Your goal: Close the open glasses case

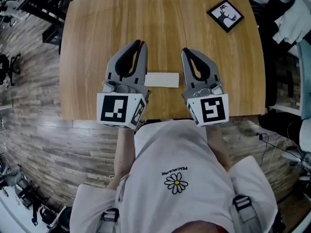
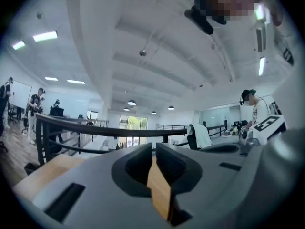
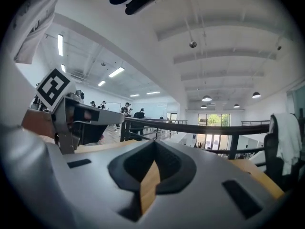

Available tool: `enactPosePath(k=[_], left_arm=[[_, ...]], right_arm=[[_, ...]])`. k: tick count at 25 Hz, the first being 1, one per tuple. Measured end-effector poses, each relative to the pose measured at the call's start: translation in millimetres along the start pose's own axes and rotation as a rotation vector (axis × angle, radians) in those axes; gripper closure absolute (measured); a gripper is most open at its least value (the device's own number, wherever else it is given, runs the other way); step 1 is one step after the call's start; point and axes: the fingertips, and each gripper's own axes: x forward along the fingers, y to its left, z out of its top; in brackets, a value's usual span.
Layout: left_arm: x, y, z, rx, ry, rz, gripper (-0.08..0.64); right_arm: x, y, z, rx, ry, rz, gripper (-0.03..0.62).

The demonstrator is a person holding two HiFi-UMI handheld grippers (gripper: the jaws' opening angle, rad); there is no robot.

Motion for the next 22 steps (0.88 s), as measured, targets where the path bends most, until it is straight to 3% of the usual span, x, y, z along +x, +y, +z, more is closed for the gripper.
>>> enactPosePath(k=[2,7,22], left_arm=[[-2.1,1.7,7.5,0.025,-0.033,0.028,0.543],[-9.0,7.2,3.5,0.006,-0.063,0.075,0.543],[-8.3,18.5,4.0,0.003,-0.068,0.081,0.544]], right_arm=[[-1.0,-4.0,6.4,-0.001,-0.024,-0.023,0.586],[-1.6,-8.2,9.1,-0.024,-0.025,-0.054,0.586],[1.6,-2.3,4.7,-0.082,0.026,-0.074,0.586]])
